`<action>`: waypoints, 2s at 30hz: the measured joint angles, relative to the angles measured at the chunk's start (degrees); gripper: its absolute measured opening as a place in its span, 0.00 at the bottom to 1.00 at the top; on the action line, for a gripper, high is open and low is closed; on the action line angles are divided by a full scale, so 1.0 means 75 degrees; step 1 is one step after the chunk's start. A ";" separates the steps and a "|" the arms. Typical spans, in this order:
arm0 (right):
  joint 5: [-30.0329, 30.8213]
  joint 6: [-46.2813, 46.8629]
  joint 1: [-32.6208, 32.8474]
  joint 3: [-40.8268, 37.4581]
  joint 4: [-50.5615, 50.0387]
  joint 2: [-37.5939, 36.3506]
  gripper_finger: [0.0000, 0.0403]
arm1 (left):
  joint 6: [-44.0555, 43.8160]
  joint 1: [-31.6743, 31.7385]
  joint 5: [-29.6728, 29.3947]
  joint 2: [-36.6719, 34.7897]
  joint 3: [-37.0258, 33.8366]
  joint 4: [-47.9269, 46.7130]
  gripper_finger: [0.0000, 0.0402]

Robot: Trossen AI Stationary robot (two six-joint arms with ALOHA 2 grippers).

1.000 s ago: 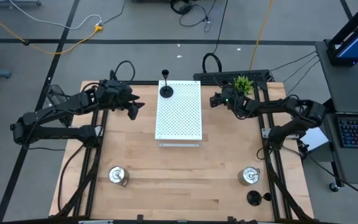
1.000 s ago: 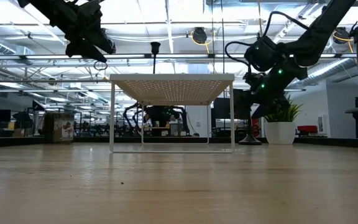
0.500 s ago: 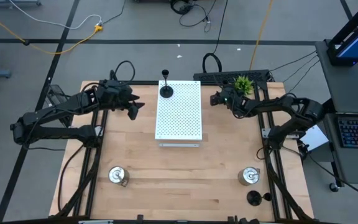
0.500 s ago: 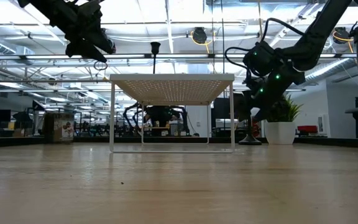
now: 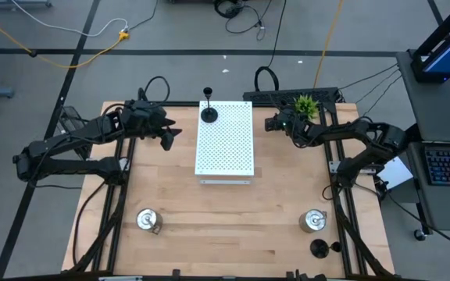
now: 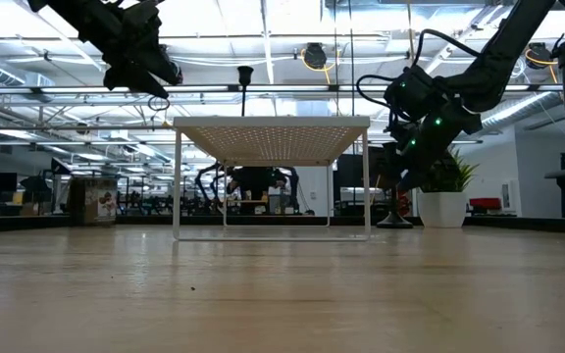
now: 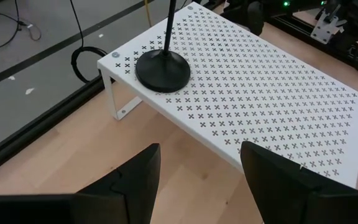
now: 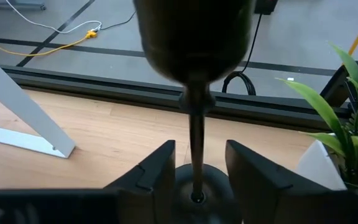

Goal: Pick & Place candle stick holders
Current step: Put the top black candle holder on the shelf aligned with the other black candle holder

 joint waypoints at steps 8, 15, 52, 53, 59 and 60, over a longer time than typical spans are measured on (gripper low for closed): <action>0.0000 -0.0003 0.0003 0.0000 0.0000 0.0000 0.15 | 0.0000 0.0000 0.0000 0.0001 0.0000 0.0000 0.57; 0.0008 -0.0082 0.0003 0.0000 0.0012 -0.0006 0.03 | 0.0000 0.0000 0.0000 0.0002 0.0000 -0.0001 0.57; -0.0248 -0.1908 0.2445 0.3232 -0.4743 -0.3371 0.02 | -0.0416 -0.0843 0.0007 0.0018 0.0003 0.0321 0.57; -0.0368 -0.2024 0.2577 0.3448 -0.4819 -0.3316 0.02 | -0.0436 -0.0956 0.0007 0.0019 0.0003 0.0422 0.57; -0.1465 -0.2289 0.3213 0.4226 -0.4951 -0.2969 0.02 | -0.0538 -0.1605 -0.0050 0.0019 0.0003 0.1417 0.57; -0.1609 -0.2298 0.3300 0.4277 -0.4985 -0.2896 0.02 | -0.0559 -0.1697 -0.0071 0.0019 0.0006 0.1598 0.57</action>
